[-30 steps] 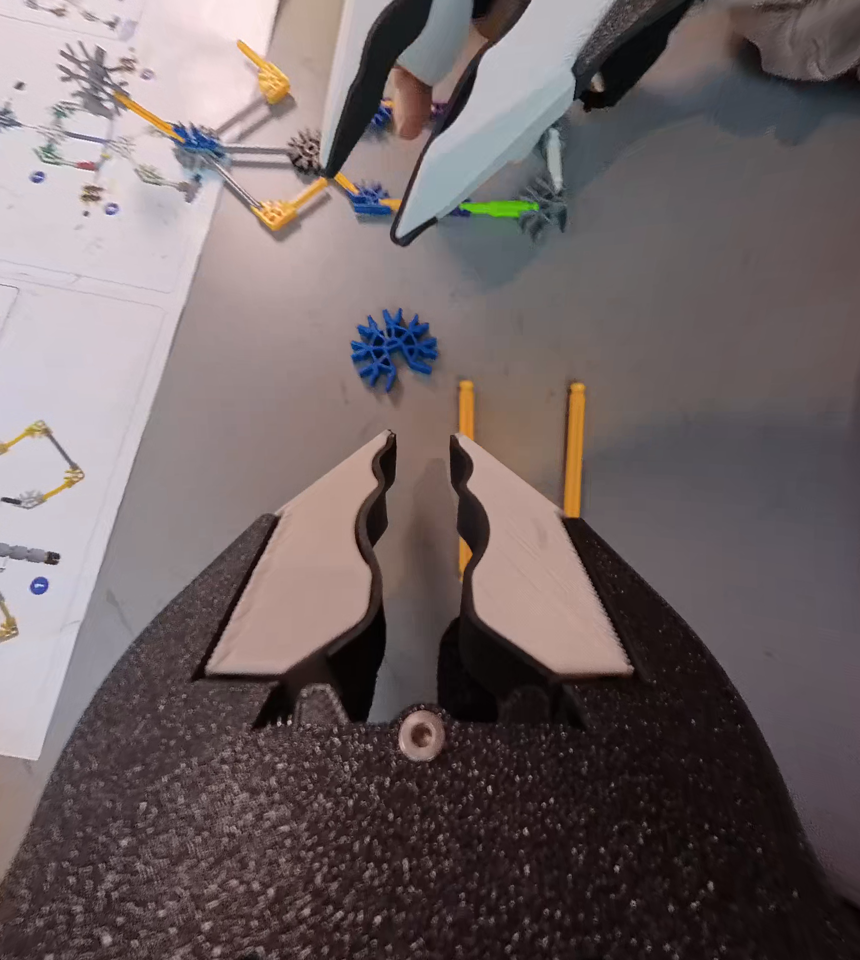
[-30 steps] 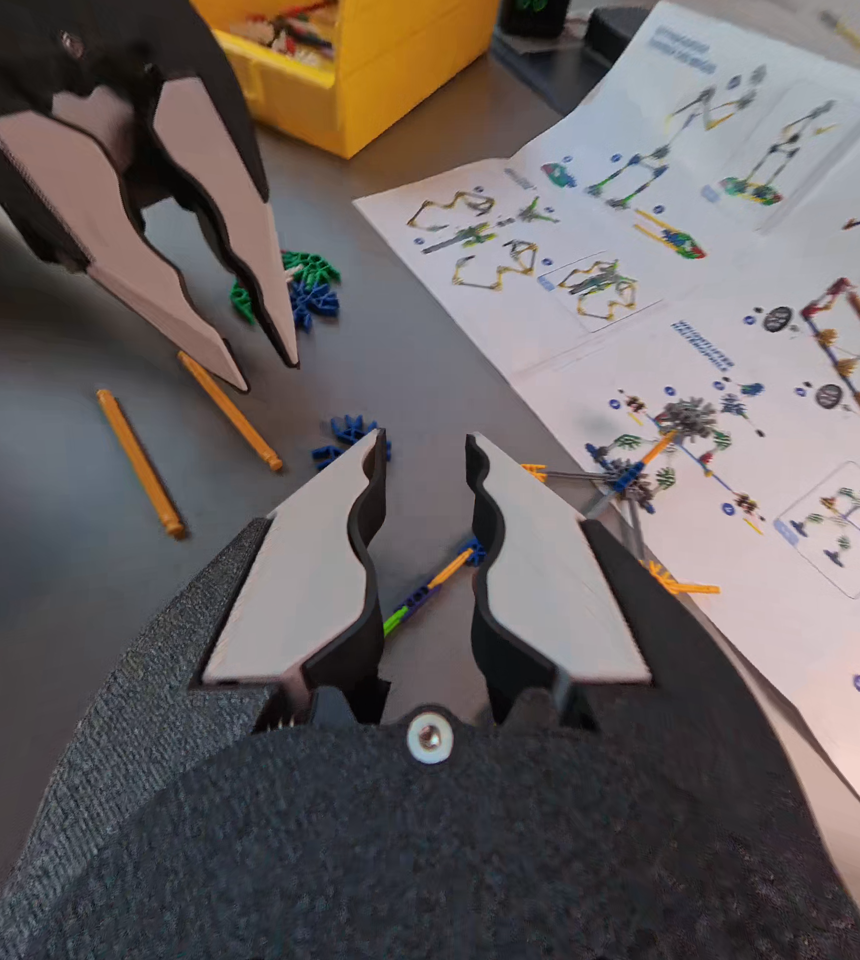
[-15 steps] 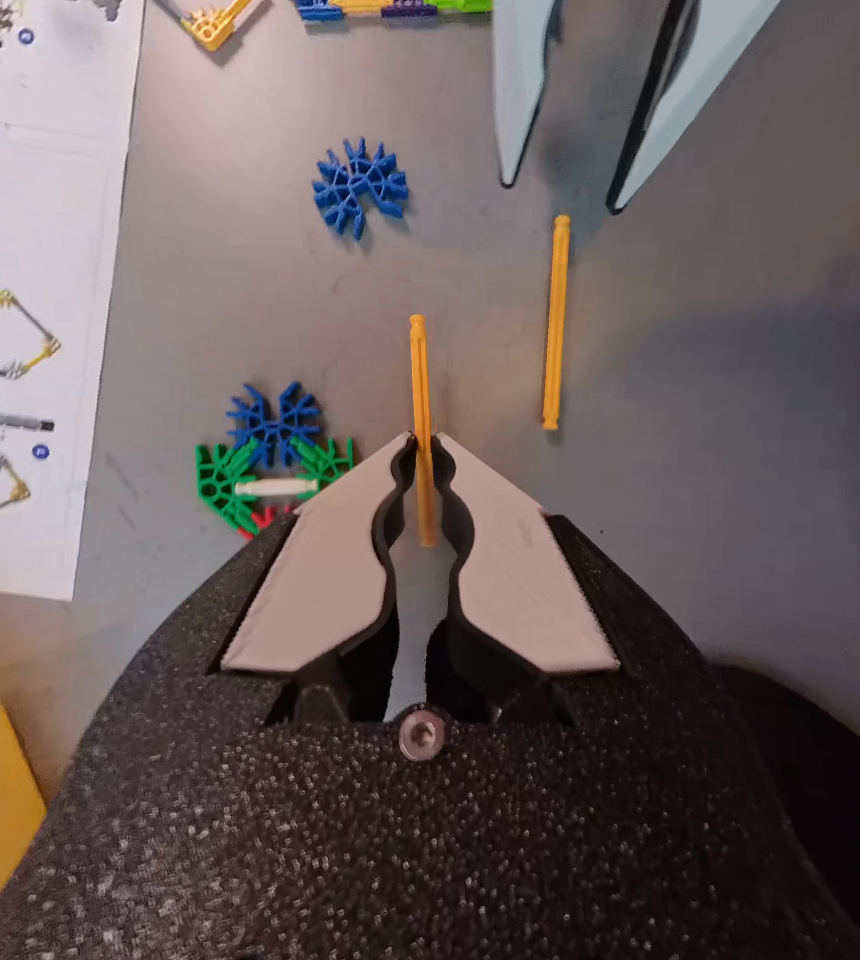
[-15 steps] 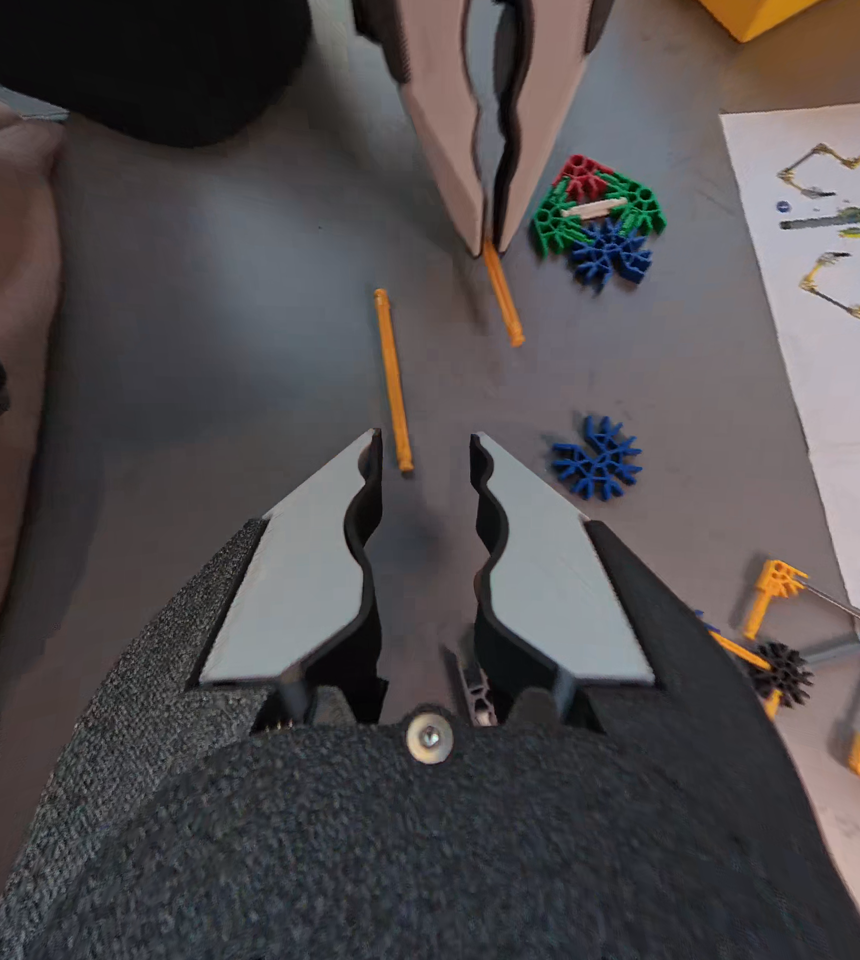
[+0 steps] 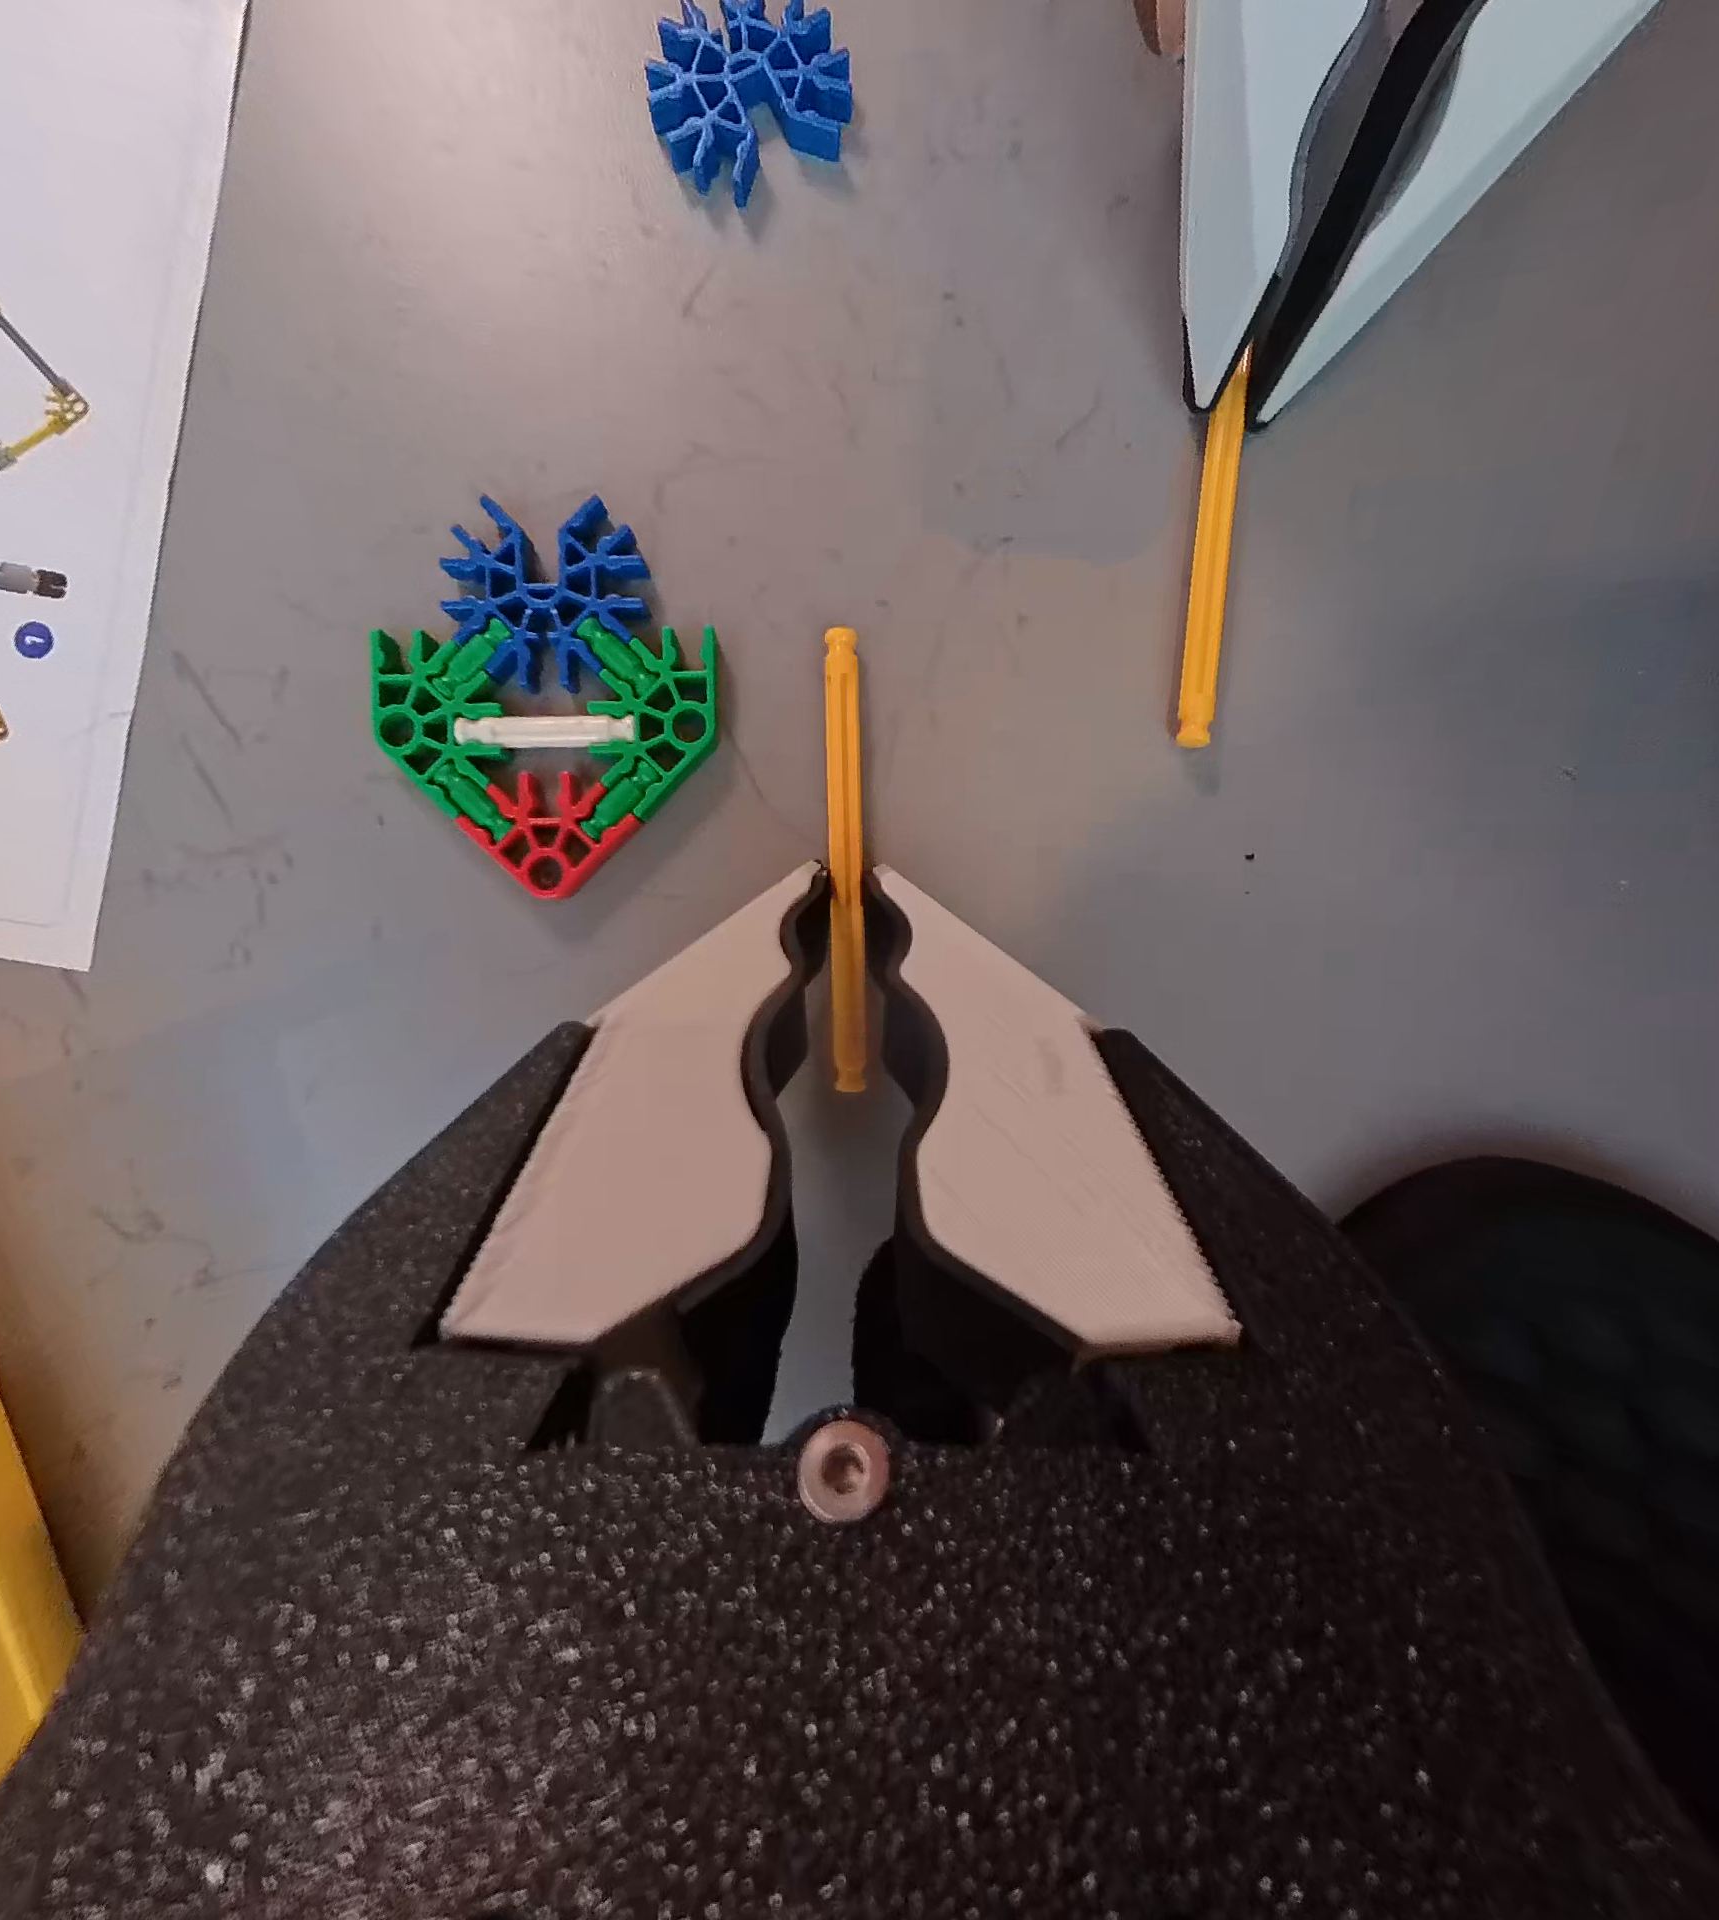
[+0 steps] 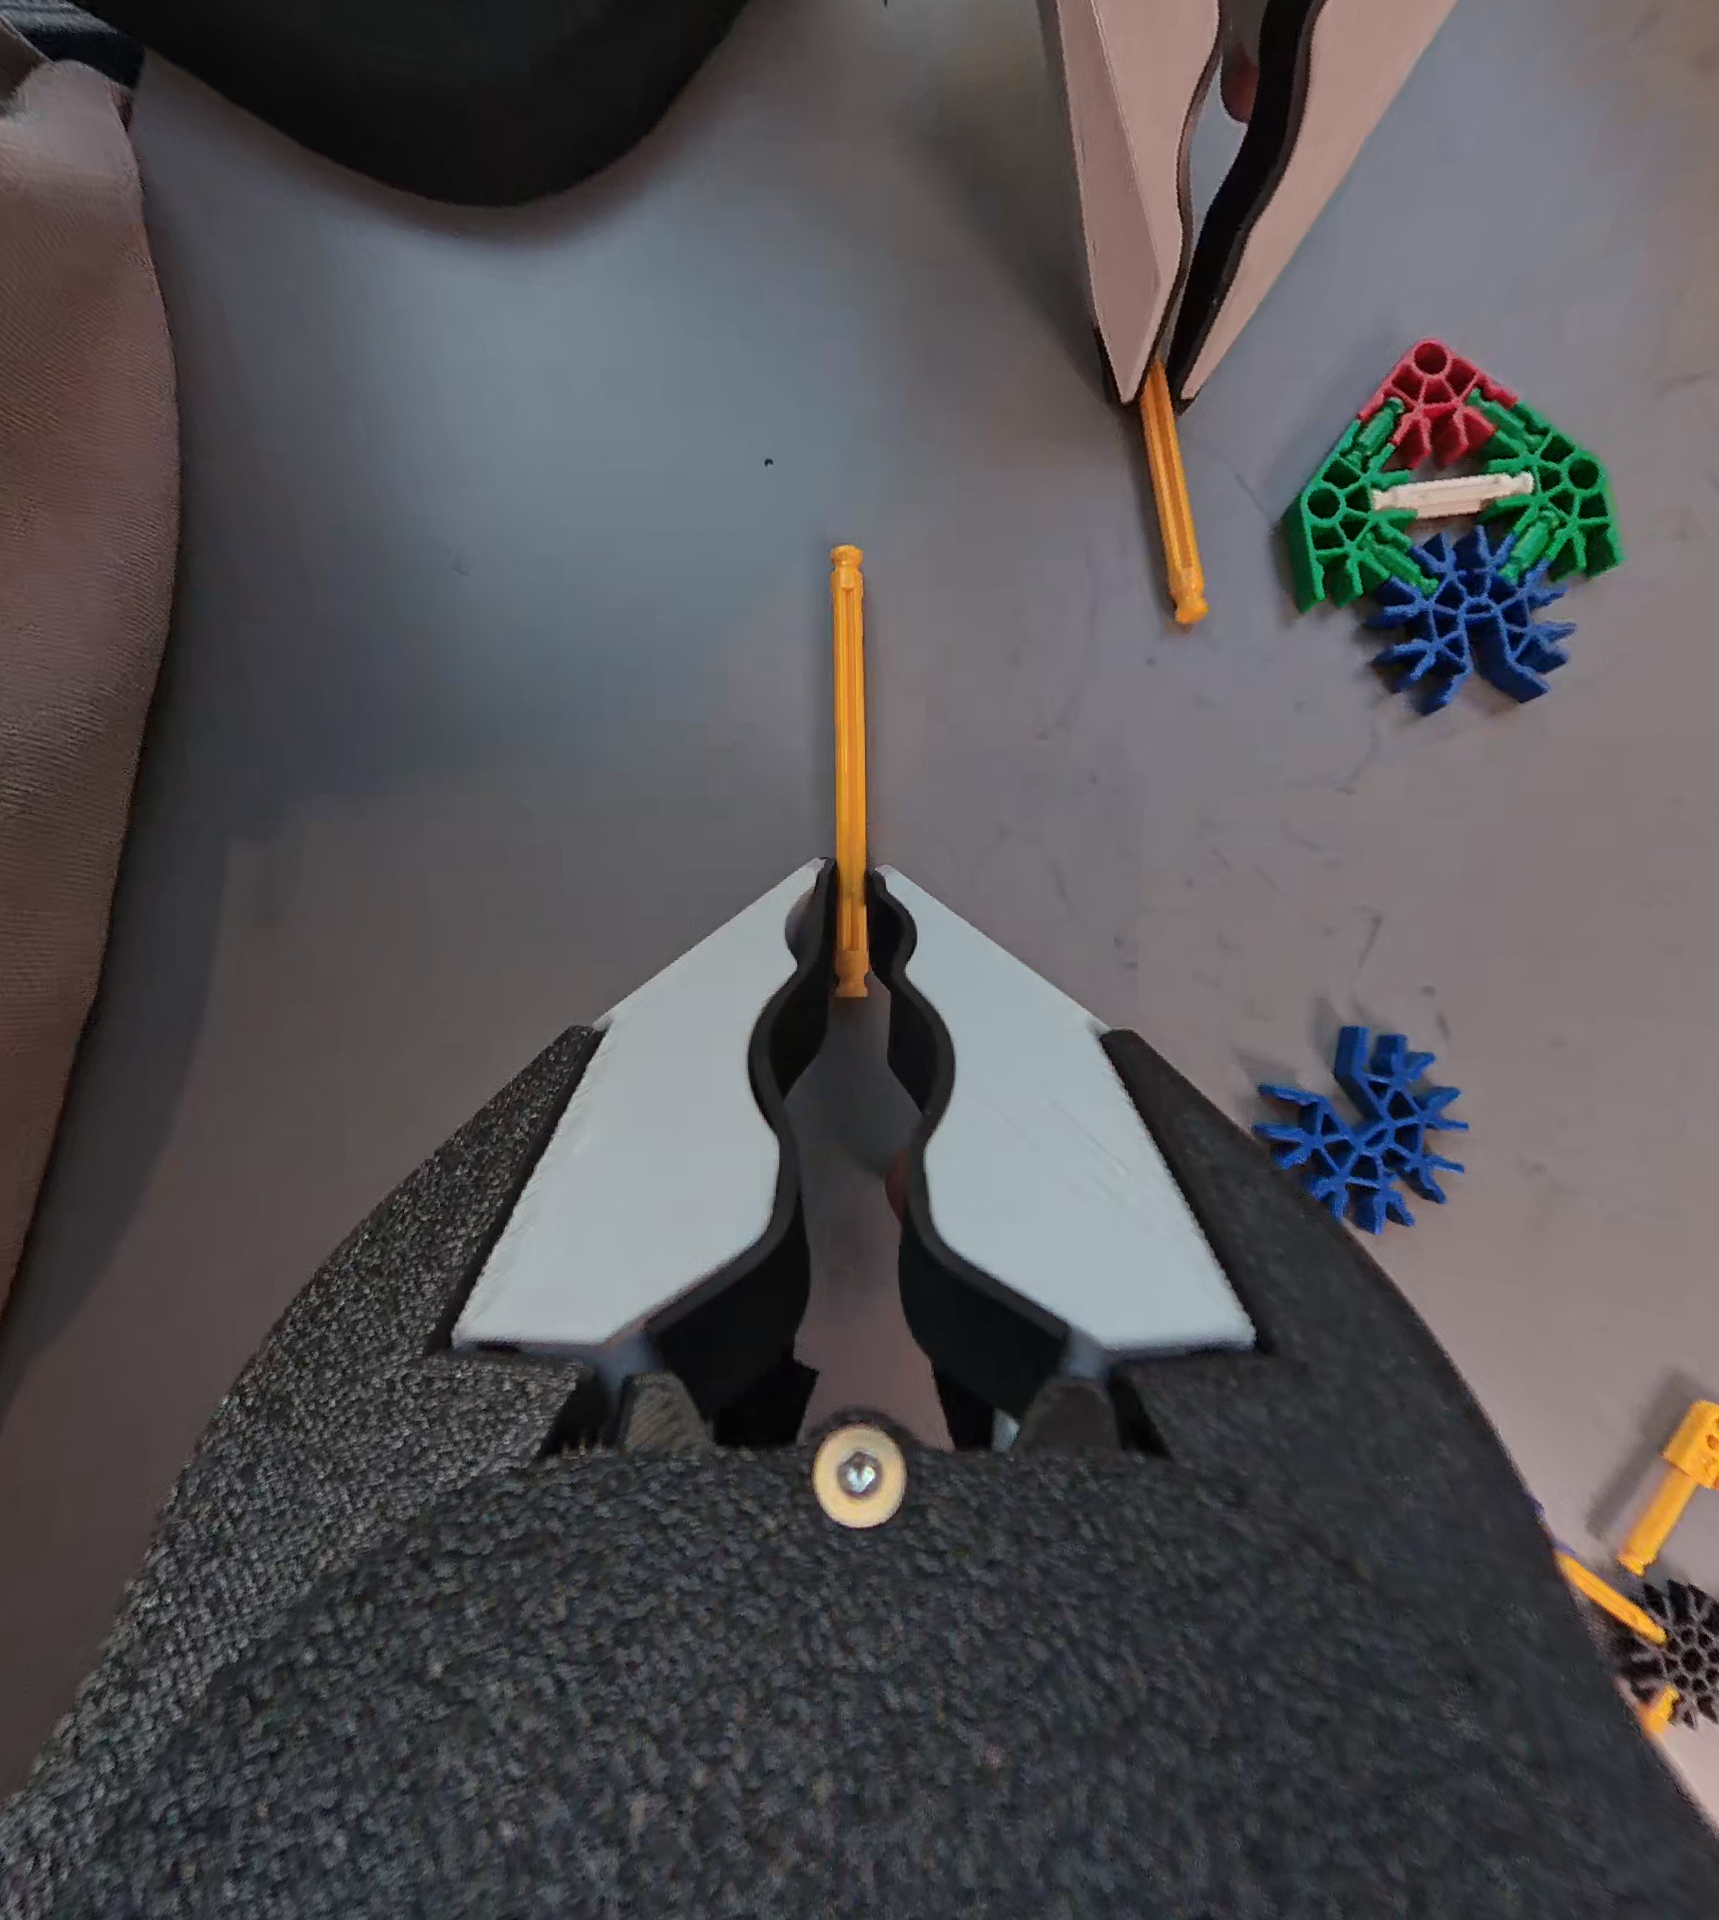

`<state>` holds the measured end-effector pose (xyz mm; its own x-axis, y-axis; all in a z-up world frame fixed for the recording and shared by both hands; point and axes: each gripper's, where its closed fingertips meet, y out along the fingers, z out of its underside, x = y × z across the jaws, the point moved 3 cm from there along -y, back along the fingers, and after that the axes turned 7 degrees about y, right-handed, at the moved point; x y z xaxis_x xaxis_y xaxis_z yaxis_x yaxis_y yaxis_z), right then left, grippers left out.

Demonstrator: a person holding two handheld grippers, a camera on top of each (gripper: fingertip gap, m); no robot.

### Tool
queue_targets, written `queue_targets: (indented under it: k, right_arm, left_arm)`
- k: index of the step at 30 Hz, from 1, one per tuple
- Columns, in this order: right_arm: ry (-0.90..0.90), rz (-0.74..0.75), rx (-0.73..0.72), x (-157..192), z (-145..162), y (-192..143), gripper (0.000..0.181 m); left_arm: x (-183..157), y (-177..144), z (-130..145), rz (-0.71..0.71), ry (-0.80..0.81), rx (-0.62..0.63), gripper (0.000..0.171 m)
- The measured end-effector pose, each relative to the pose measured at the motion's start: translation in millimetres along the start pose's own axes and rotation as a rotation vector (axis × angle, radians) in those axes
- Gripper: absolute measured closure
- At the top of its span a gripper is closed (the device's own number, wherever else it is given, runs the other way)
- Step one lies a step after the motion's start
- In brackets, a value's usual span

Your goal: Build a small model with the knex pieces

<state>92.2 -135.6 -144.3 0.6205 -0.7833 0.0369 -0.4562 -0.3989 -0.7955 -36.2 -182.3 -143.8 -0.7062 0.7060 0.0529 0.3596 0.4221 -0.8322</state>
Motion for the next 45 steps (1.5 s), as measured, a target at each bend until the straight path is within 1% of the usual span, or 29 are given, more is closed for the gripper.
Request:
queue_targets:
  k: [5, 8, 18, 22, 23, 26, 29, 31, 37, 41, 45]
  right_arm:
    - [-0.019, 0.009, -0.047, 1, -20, 6, 0.177]
    - [-0.034, -0.001, -0.042, 3, -26, 9, 0.177]
    - [-0.055, 0.013, -0.021, 4, -26, 20, 0.177]
    - [-0.043, 0.013, -0.039, 3, -25, 19, 0.173]
    - [-0.039, 0.008, -0.045, 3, -25, 19, 0.168]
    - [-0.010, -0.008, -0.084, 1, -25, 14, 0.161]
    - [0.050, -0.014, -0.171, -6, -30, 4, 0.160]
    - [0.091, 0.012, -0.219, -16, -32, -3, 0.160]
    - [0.138, 0.139, -0.277, -42, -26, -11, 0.160]
    - [0.124, 0.174, -0.250, -48, -21, -7, 0.159]
    - [0.092, 0.165, -0.185, -46, -15, 2, 0.158]
  left_arm:
    - [-1, 1, -1, -0.006, -0.011, -0.044, 0.166]
    - [-2, 3, -4, -0.006, -0.013, -0.074, 0.165]
    - [-2, 8, -9, -0.003, -0.019, -0.126, 0.166]
    - [-2, 8, -9, 0.001, -0.032, -0.148, 0.166]
    - [-2, 8, -9, 0.000, -0.033, -0.152, 0.166]
    - [-1, 9, -10, -0.004, -0.034, -0.167, 0.166]
    - [-2, 11, -12, -0.007, -0.030, -0.186, 0.166]
    - [-2, 13, -15, -0.008, -0.025, -0.203, 0.166]
    - [-2, 19, -26, -0.029, 0.000, -0.238, 0.166]
    - [-8, 25, -34, -0.007, 0.015, -0.261, 0.166]
    - [-11, 29, -40, 0.002, 0.025, -0.278, 0.166]
